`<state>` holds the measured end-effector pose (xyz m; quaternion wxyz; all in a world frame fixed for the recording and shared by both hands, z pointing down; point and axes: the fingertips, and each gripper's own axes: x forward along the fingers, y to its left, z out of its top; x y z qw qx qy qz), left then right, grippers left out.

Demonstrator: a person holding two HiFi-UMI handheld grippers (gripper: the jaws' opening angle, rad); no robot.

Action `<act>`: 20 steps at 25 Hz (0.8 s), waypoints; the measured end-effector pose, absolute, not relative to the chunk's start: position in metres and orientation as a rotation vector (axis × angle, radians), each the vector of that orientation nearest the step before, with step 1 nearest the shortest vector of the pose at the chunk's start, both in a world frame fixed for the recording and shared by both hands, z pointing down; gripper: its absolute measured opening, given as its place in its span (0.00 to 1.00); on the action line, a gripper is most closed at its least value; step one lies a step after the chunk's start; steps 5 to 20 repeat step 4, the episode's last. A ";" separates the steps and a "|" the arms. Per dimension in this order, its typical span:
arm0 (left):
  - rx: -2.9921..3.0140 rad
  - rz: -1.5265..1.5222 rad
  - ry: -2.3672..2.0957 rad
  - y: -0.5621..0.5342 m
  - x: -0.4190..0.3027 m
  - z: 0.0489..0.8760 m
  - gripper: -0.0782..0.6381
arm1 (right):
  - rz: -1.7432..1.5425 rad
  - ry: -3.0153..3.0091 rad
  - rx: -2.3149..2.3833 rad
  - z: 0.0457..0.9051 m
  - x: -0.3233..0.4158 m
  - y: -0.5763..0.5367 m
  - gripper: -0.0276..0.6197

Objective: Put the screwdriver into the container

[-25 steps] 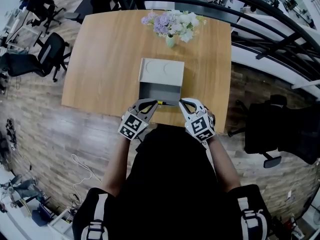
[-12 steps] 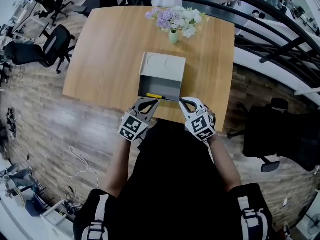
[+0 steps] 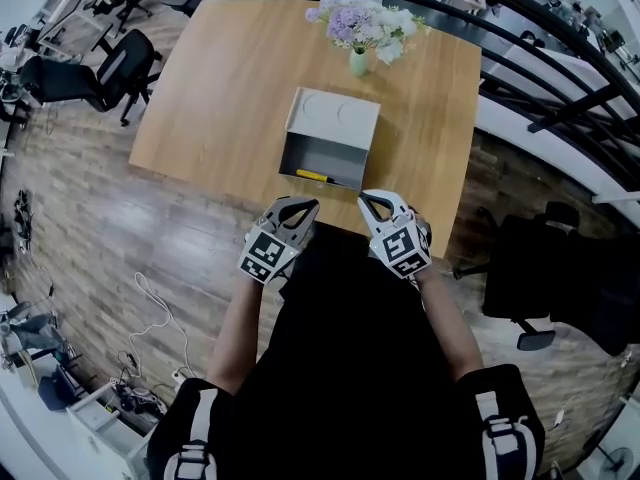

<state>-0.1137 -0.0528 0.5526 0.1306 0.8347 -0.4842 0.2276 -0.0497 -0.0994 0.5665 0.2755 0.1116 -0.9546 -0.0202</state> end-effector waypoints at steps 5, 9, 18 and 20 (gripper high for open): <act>2.419 0.656 -1.421 -0.044 -0.111 0.552 0.14 | -0.060 -2.564 0.290 0.567 -0.048 -0.090 0.08; 2.419 0.656 -1.421 -0.044 -0.111 0.552 0.14 | -0.060 -2.564 0.290 0.567 -0.048 -0.090 0.08; 2.419 0.656 -1.421 -0.044 -0.111 0.552 0.14 | -0.060 -2.564 0.290 0.567 -0.048 -0.090 0.08; 2.419 0.656 -1.421 -0.044 -0.111 0.552 0.14 | -0.060 -2.564 0.290 0.567 -0.048 -0.090 0.08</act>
